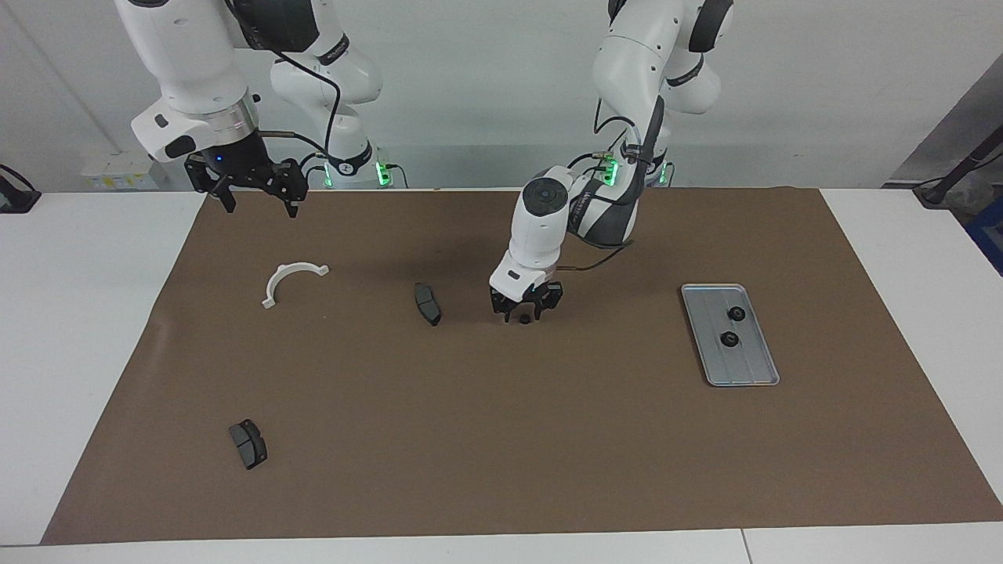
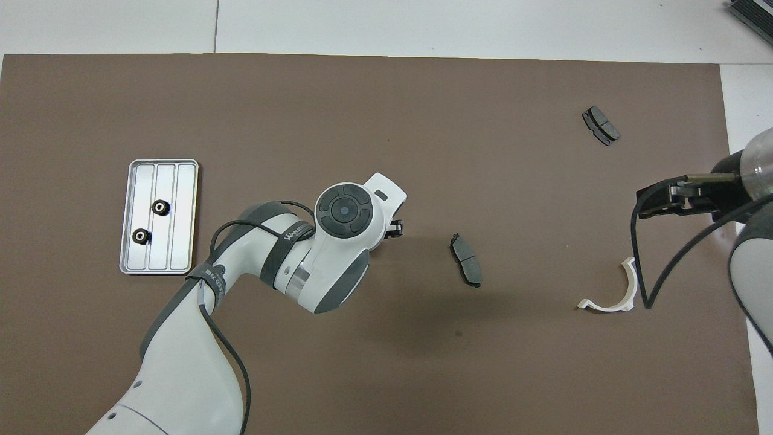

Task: Pick bearing gear from pile to tray

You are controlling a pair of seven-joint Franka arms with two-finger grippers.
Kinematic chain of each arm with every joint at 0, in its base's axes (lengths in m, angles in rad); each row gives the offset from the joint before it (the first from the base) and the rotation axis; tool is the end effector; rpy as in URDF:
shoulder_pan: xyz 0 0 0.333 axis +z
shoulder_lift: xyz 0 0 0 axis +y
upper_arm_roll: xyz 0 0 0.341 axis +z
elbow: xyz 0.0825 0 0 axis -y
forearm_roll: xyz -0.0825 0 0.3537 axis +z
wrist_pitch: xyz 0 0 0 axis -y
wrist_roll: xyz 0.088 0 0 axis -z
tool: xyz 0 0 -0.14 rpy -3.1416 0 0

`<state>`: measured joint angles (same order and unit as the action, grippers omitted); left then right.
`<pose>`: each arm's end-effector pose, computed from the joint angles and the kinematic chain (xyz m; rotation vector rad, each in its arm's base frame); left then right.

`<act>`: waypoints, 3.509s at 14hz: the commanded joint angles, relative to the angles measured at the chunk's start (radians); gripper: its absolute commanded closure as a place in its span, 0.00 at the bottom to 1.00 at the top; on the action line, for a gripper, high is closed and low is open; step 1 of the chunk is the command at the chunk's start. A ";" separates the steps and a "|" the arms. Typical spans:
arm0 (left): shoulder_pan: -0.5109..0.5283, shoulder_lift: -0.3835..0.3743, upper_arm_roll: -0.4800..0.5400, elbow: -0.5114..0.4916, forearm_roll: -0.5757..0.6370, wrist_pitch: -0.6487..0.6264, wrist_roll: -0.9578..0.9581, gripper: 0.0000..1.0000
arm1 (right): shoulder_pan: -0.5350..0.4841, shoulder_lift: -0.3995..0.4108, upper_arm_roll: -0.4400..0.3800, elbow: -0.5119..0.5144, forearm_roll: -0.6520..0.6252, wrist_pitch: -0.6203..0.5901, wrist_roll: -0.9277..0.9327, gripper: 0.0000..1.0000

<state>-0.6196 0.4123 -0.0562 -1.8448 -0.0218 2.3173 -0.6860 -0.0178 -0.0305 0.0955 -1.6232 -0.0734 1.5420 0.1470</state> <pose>0.4960 -0.3955 0.3180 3.0727 0.0459 0.0350 0.5075 0.0298 0.6072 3.0575 -0.1065 -0.0642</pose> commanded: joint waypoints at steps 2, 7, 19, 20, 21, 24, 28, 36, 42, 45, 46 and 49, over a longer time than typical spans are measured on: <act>-0.006 -0.004 0.012 -0.017 -0.013 0.008 0.023 0.46 | -0.016 -0.020 0.006 -0.037 0.030 0.049 -0.012 0.00; -0.005 -0.003 0.012 -0.031 -0.013 0.008 0.042 0.55 | -0.014 -0.029 0.006 -0.052 0.052 0.063 0.008 0.00; -0.005 -0.001 0.013 -0.037 -0.013 0.005 0.042 0.88 | -0.014 -0.028 0.006 -0.047 0.052 0.059 0.003 0.00; -0.003 -0.001 0.013 -0.034 -0.012 0.001 0.040 0.90 | -0.014 -0.028 0.006 -0.047 0.052 0.059 0.003 0.00; -0.002 -0.001 0.013 -0.028 -0.012 -0.002 0.040 0.90 | -0.014 -0.028 0.006 -0.047 0.052 0.059 0.003 0.00; 0.038 -0.026 0.019 -0.005 -0.013 -0.019 0.040 0.90 | -0.014 -0.028 0.006 -0.047 0.052 0.059 0.003 0.00; 0.112 -0.056 0.021 0.027 -0.012 -0.122 0.072 0.94 | -0.014 -0.028 0.006 -0.047 0.052 0.059 0.003 0.00; 0.415 -0.251 0.021 -0.131 -0.013 -0.280 0.584 0.94 | -0.013 -0.028 0.006 -0.046 0.052 0.058 0.003 0.00; 0.584 -0.319 0.021 -0.288 -0.013 -0.166 0.864 0.94 | -0.014 -0.028 0.007 -0.046 0.052 0.058 0.003 0.00; 0.623 -0.349 0.021 -0.376 -0.013 -0.056 0.913 0.94 | -0.014 -0.028 0.006 -0.046 0.052 0.058 0.003 0.00; 0.624 -0.351 0.021 -0.389 -0.013 -0.036 0.913 0.94 | -0.014 -0.028 0.006 -0.046 0.052 0.058 0.003 0.00; 0.626 -0.349 0.021 -0.421 -0.013 0.011 0.913 0.86 | -0.014 -0.028 0.006 -0.046 0.052 0.058 0.003 0.00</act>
<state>-0.0048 0.1005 -0.0266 -2.2128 -0.0223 2.2846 0.2074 -0.0183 -0.0319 0.0952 -1.6383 -0.0453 1.5778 0.1482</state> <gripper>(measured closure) 0.749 0.000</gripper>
